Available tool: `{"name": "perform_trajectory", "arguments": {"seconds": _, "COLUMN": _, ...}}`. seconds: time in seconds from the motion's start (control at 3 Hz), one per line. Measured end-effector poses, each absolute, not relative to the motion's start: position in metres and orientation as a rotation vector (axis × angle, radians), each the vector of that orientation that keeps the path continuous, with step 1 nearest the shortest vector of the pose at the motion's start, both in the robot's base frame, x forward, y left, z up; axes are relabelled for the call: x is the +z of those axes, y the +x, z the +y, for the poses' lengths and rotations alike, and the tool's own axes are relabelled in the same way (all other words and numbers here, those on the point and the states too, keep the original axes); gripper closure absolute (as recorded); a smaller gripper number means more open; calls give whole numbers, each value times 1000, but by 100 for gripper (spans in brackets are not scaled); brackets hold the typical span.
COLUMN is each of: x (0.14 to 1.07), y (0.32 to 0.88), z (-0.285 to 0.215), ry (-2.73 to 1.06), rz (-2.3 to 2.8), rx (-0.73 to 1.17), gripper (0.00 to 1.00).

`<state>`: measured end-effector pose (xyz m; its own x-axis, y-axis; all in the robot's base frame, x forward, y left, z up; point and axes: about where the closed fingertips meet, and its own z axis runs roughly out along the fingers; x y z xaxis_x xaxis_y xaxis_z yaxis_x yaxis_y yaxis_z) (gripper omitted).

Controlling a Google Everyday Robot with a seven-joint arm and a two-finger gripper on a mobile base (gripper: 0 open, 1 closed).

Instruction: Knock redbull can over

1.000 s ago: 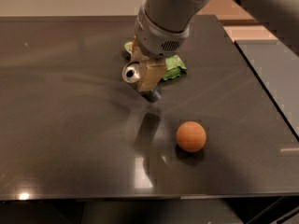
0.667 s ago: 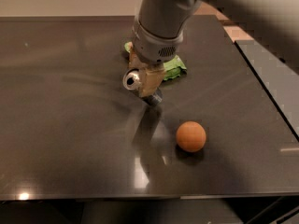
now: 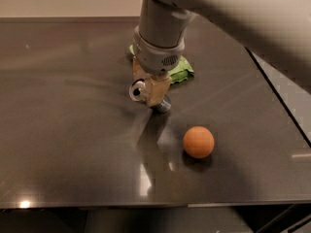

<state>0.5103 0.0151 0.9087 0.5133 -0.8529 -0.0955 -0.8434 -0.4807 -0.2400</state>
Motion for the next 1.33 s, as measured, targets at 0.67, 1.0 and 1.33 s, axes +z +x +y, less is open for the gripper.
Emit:
{"name": "perform_trajectory", "arguments": {"seconds": 0.67, "x": 900, "y": 510, "z": 19, "ry": -2538, "rz": 1399, "rx": -64, "gripper": 12}}
{"name": "perform_trajectory", "arguments": {"seconds": 1.0, "x": 894, "y": 506, "z": 22, "ry": -2549, "rz": 1374, "rx": -50, "gripper": 0}}
{"name": "perform_trajectory", "arguments": {"seconds": 1.33, "x": 894, "y": 506, "z": 22, "ry": -2549, "rz": 1374, "rx": -50, "gripper": 0}}
